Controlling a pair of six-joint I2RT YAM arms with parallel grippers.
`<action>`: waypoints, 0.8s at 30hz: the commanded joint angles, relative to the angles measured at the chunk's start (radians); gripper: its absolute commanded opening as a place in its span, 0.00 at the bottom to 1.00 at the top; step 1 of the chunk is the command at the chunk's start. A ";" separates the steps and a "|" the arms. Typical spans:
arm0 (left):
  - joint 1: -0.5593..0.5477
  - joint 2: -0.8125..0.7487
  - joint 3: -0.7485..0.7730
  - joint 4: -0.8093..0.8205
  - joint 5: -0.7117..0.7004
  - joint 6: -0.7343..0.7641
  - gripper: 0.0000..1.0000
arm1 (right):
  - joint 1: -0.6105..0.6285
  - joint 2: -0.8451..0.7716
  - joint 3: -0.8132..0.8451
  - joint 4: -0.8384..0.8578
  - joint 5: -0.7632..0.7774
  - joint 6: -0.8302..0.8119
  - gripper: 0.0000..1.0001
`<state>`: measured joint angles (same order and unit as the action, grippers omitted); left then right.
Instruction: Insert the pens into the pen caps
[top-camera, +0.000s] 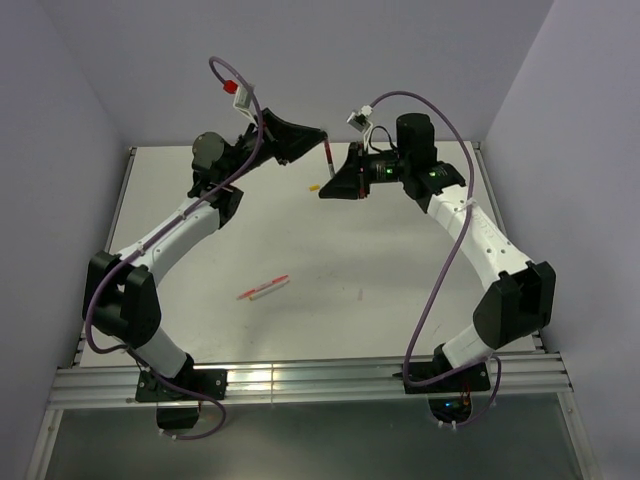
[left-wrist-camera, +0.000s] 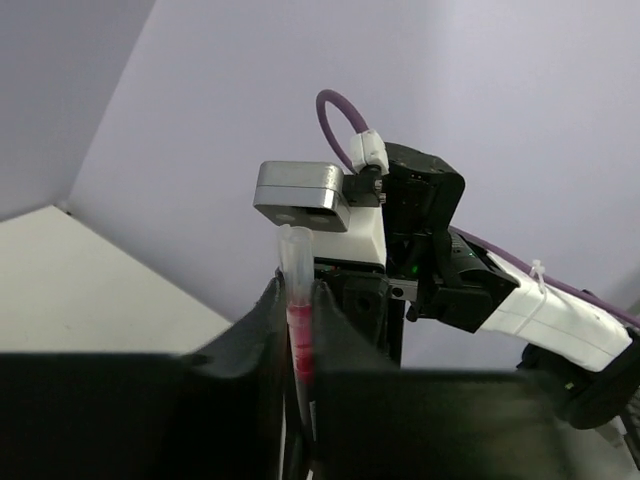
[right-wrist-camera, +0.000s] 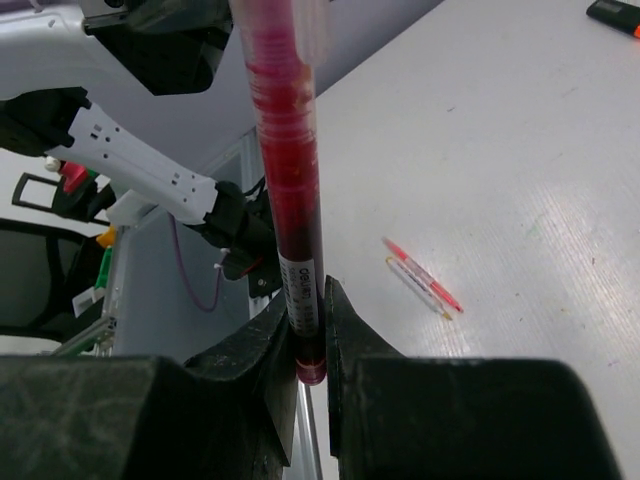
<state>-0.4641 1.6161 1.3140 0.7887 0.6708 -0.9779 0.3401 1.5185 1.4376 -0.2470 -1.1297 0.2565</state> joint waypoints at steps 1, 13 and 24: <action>-0.036 -0.012 -0.019 -0.065 0.171 0.005 0.27 | -0.004 -0.004 0.112 0.146 0.005 0.007 0.00; 0.189 0.022 0.129 0.053 0.253 -0.062 0.67 | 0.007 -0.067 -0.048 0.034 0.082 -0.155 0.00; 0.108 -0.024 0.214 -0.359 0.096 0.240 0.65 | 0.076 -0.021 0.015 -0.072 0.268 -0.244 0.00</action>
<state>-0.3305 1.6440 1.4883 0.5346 0.8127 -0.8528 0.4030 1.4982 1.3903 -0.3145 -0.9085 0.0490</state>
